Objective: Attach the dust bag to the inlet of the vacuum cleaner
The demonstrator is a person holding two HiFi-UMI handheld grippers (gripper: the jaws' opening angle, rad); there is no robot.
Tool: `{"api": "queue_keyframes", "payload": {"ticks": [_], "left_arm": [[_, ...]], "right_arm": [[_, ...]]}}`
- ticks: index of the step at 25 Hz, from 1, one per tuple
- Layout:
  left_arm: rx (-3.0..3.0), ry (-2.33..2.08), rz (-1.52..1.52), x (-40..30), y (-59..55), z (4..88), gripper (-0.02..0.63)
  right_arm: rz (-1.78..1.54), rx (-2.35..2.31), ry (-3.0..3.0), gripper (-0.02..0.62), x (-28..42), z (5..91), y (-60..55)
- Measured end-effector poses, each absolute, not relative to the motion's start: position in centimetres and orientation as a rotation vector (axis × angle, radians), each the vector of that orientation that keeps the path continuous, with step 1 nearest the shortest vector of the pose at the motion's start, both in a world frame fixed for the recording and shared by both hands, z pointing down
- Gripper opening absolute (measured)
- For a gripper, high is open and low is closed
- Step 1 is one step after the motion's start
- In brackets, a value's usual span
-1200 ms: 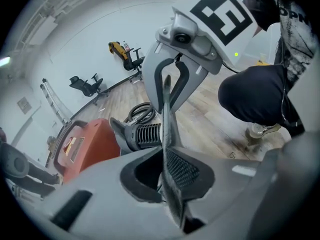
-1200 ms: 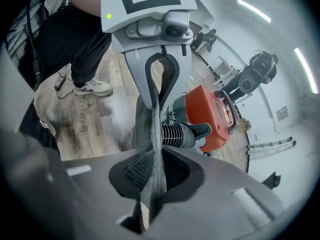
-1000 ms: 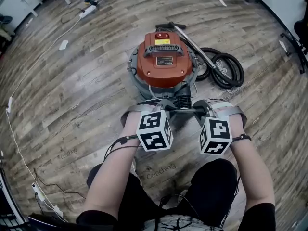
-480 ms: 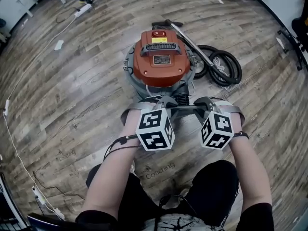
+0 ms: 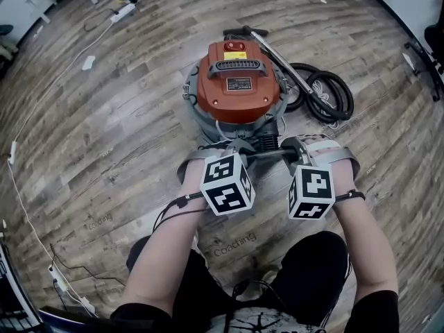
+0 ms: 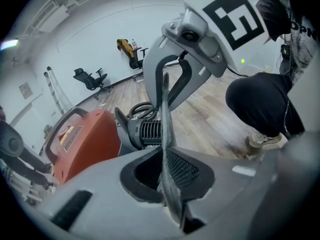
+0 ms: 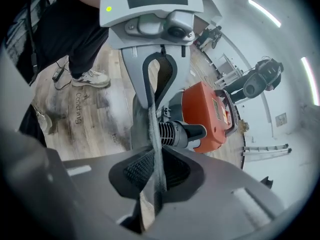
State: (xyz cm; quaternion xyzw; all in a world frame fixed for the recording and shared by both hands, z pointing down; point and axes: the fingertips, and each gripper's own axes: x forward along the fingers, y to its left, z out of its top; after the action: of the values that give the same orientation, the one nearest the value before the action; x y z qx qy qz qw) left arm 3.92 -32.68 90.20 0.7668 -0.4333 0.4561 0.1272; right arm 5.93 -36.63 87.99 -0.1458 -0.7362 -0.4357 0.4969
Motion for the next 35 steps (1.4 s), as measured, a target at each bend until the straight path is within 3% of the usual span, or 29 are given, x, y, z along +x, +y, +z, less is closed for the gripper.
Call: {"api": "queue_keyframes", "payload": {"ticks": [7,16,30,35], "left_arm": [[2.259,-1.261,1.251,3.7,-33.3,89.8,0.025],[2.295,-1.344,1.402,4.6,-34.8,87.8,0.028],[2.188,-1.328,1.332,2.9,-33.1,89.7,0.025],[2.196,-1.324,1.370,2.9,-33.5,89.8,0.025]], "right_arm": [[-0.912,-0.280,-1.889,0.044,5.8,88.9,-37.2],[-0.730,-0.205,-1.953,0.038,6.9,90.7,-38.3],[-0.995,-0.249,-1.828,0.043,5.0,87.7,-37.6],[-0.946,-0.228,-1.857,0.046,5.2,88.3,-38.0]]}}
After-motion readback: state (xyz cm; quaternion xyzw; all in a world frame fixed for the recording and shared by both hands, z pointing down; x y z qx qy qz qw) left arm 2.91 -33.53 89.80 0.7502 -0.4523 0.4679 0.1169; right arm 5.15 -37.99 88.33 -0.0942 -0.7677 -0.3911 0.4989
